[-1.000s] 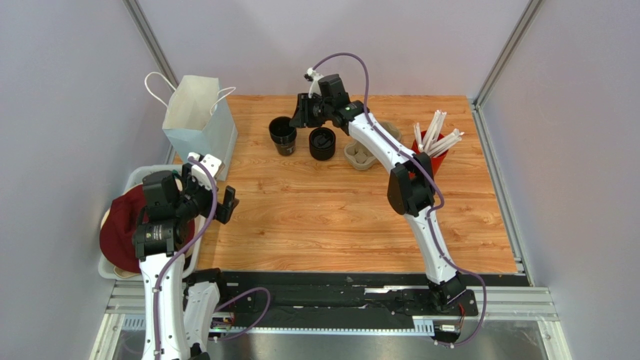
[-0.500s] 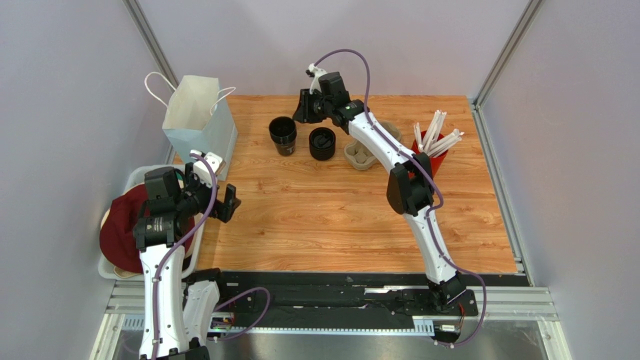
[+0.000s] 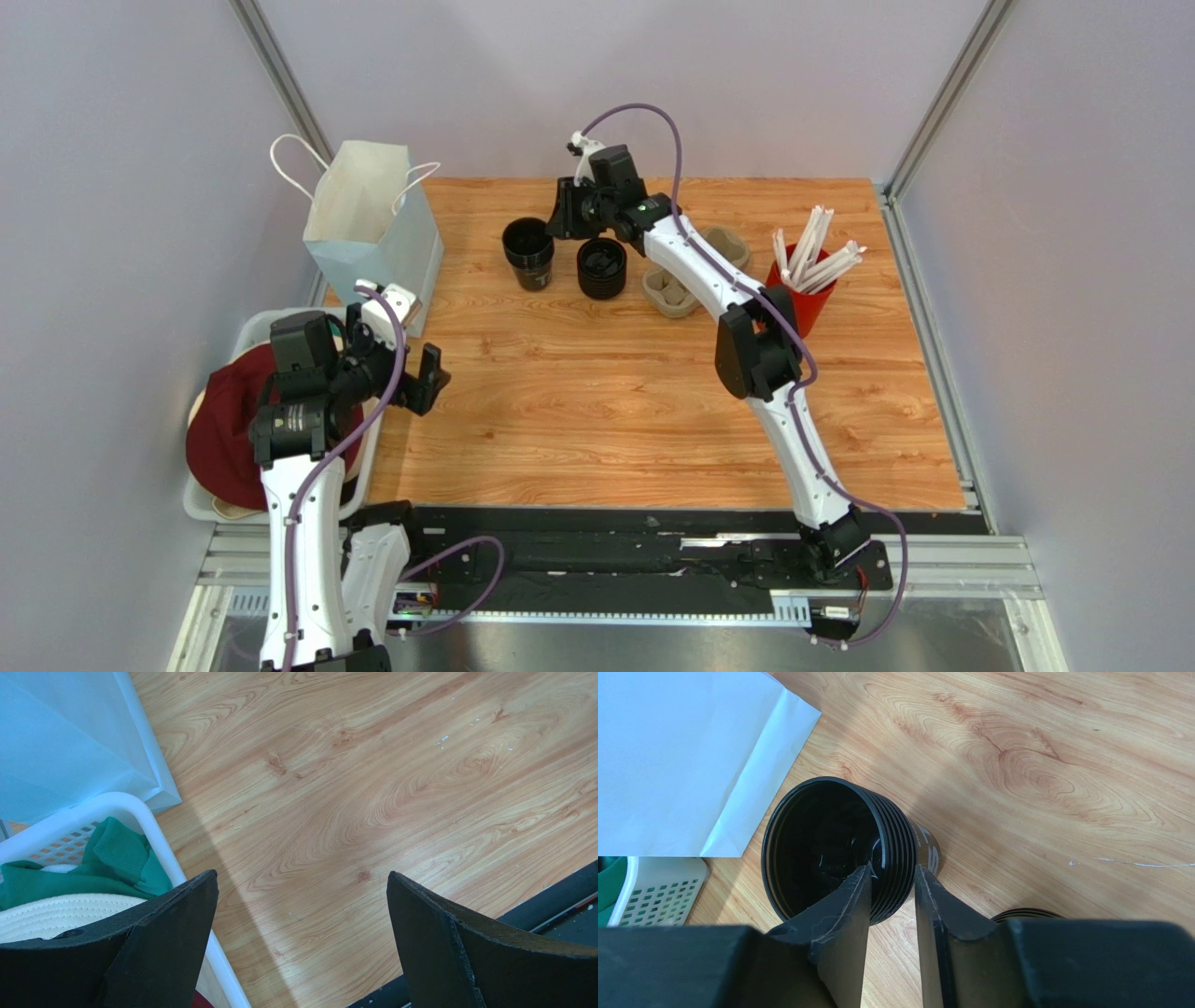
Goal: Pack the takeout coffee
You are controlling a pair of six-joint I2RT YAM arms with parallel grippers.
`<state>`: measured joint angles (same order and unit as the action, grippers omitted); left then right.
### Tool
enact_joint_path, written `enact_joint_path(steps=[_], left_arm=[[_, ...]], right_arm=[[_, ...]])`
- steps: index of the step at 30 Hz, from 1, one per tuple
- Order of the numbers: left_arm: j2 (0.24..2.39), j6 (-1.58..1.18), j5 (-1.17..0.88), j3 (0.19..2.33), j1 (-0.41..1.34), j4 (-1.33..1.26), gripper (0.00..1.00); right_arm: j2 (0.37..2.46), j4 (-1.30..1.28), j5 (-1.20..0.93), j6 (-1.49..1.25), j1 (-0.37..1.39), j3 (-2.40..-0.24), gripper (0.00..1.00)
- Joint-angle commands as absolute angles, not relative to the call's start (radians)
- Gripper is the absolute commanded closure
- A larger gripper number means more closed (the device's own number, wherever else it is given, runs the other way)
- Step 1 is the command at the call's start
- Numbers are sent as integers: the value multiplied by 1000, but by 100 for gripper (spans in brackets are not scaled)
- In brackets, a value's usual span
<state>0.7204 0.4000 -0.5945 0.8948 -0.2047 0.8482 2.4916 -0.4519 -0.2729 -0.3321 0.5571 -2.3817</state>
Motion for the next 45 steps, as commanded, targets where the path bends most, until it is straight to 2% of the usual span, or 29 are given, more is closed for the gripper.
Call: enact_joint_path(steps=[1,3,10,12,18,36,45], left_arm=[[722,417,-620,893,-213,834,2],[723,417,-620,894,-213,834,2],[724,417,-615,891,-213,831,2],[724,417,-614,888,-213,830,2],[726,417,-609,887,-213,824,2],[726,419,-611,884,-213,822,2],[726,419,-607,882,-213,819,2]], right_arm=[[2491,-419,-259,-319,564,-2430,70],[2493,-420,-262,-319,563,-2434,73],[2488,-425,-264,-304,566,-2431,75],[2487,-426,-267,-299,566,-2433,81],[2479,-428,-261,-287,575,-2434,84],[2441,-431,-160,-209,592,-2436,80],[2414,-420,-132,-181,592,-2444,81]])
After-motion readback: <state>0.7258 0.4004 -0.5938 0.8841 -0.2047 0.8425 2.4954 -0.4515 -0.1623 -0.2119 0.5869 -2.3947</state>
